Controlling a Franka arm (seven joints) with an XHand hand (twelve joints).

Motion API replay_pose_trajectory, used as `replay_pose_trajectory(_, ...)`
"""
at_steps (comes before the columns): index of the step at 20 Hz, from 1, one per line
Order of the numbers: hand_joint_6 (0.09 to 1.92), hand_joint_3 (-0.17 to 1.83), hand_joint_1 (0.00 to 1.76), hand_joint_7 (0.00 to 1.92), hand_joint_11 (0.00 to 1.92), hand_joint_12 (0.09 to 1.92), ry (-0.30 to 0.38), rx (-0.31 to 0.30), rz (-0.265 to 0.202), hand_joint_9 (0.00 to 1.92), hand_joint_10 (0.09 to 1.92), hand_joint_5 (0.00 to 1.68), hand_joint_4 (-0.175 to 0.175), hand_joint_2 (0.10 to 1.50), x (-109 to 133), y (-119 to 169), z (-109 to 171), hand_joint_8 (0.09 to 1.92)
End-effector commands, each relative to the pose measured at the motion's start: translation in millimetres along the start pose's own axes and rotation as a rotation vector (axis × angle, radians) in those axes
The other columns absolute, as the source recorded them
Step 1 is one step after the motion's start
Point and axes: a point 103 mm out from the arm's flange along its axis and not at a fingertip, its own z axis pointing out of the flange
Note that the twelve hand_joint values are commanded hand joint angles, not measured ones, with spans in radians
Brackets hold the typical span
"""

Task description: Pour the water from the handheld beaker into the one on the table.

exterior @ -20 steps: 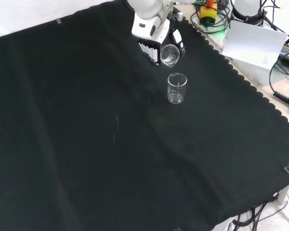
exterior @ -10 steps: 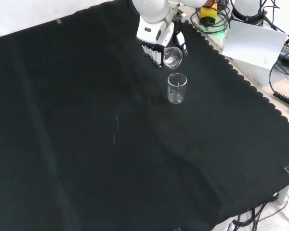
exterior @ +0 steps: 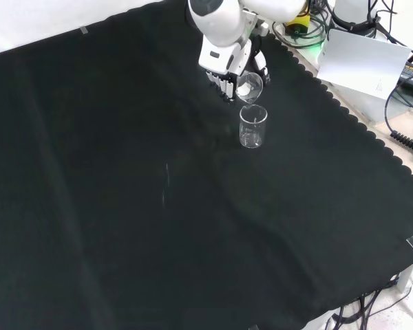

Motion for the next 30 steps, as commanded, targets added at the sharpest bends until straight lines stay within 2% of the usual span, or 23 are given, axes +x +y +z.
replay_pose_trajectory(1,0.64,0.73,1.31,1.35,1.41,0.67,-0.04,0.08,0.025,1.76,0.09,1.29,-0.175,0.6,0,5,6,0.61)
replay_pose_trajectory(10,0.65,0.73,1.31,1.34,1.41,0.67,-0.108,0.103,0.034,1.76,0.09,1.29,-0.175,0.61,5,6,1,0.62)
replay_pose_trajectory(16,0.66,0.73,1.31,1.34,1.4,0.67,-0.122,0.106,0.036,1.76,0.09,1.28,-0.175,0.61,9,6,-4,0.62)
replay_pose_trajectory(30,0.67,0.73,1.31,1.33,1.4,0.67,-0.169,0.153,0.054,1.76,0.09,1.28,-0.175,0.61,16,11,-12,0.64)
